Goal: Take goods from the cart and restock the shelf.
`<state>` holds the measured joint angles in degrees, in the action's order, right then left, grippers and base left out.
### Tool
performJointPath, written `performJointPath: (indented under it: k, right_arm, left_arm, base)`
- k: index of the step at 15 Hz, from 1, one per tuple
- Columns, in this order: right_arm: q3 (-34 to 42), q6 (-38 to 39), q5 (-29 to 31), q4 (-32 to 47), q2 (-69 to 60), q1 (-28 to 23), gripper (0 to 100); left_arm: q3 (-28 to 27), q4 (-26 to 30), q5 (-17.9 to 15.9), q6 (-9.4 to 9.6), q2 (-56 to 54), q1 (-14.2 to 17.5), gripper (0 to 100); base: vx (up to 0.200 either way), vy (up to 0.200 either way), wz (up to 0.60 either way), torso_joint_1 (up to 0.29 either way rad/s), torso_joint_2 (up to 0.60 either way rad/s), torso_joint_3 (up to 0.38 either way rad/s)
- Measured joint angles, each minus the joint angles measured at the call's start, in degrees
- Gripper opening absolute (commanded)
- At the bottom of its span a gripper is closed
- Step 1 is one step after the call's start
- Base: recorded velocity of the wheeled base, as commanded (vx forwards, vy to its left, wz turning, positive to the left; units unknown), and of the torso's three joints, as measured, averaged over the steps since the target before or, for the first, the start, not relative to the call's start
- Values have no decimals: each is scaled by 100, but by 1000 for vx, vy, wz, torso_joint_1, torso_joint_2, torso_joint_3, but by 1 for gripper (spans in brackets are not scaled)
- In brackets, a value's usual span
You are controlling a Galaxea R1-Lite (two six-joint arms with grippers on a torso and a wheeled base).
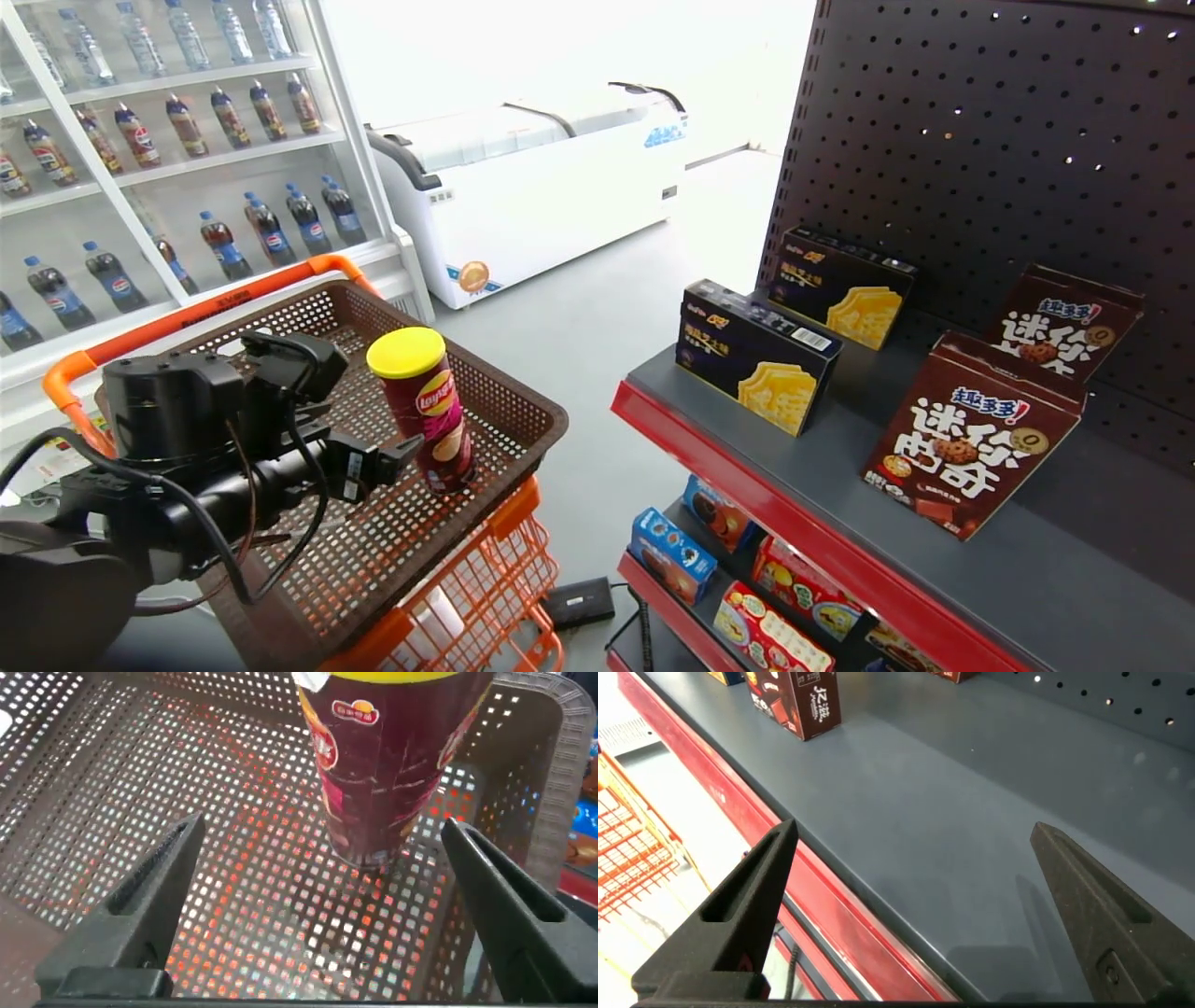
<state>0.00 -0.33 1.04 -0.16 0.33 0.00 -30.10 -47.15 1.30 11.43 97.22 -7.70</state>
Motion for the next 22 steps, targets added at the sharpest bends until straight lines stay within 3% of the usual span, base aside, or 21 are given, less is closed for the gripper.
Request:
performJointPath:
  k: [3, 7, 12, 13, 16, 18, 19, 22]
  right_arm:
    - [0, 1, 0, 0, 0, 0, 100]
    - [0, 0, 0, 0, 0, 0, 100]
    - [0, 1, -2, 0, 0, 0, 100]
    - [0, 0, 0, 0, 0, 0, 100]
    - [0, 1, -2, 2, 0, 0, 100]
    - [0, 1, 0, 2, 0, 0, 100]
    - [0, 1, 0, 0, 0, 0, 100]
    - [0, 1, -4, 2, 0, 0, 100]
  left_arm:
    - [-33, -277, 0, -2, 383, -32, 100]
    - [-273, -1319, 0, -9, 1056, -148, 100]
    - [-617, -1451, -9, -5, 1530, -172, 100]
    - [-652, -1565, -9, -2, 1603, -177, 0]
    - [-722, -1587, 24, 183, 1712, -180, 0]
    - [-716, -1520, 325, 630, 1730, -168, 0]
    - [-733, -1484, 382, 709, 1725, -172, 0]
    - [-877, -1308, 224, 692, 1581, -329, 0]
  base:
    - [0, 0, 0, 0, 0, 0]
    - [0, 0, 0, 0, 0, 0]
    - [0, 0, 0, 0, 0, 0]
    - [0, 0, 0, 0, 0, 0]
    - [0, 0, 0, 0, 0, 0]
    - [0, 0, 0, 0, 0, 0]
    - [0, 0, 0, 0, 0, 0]
    - [0, 0, 0, 0, 0, 0]
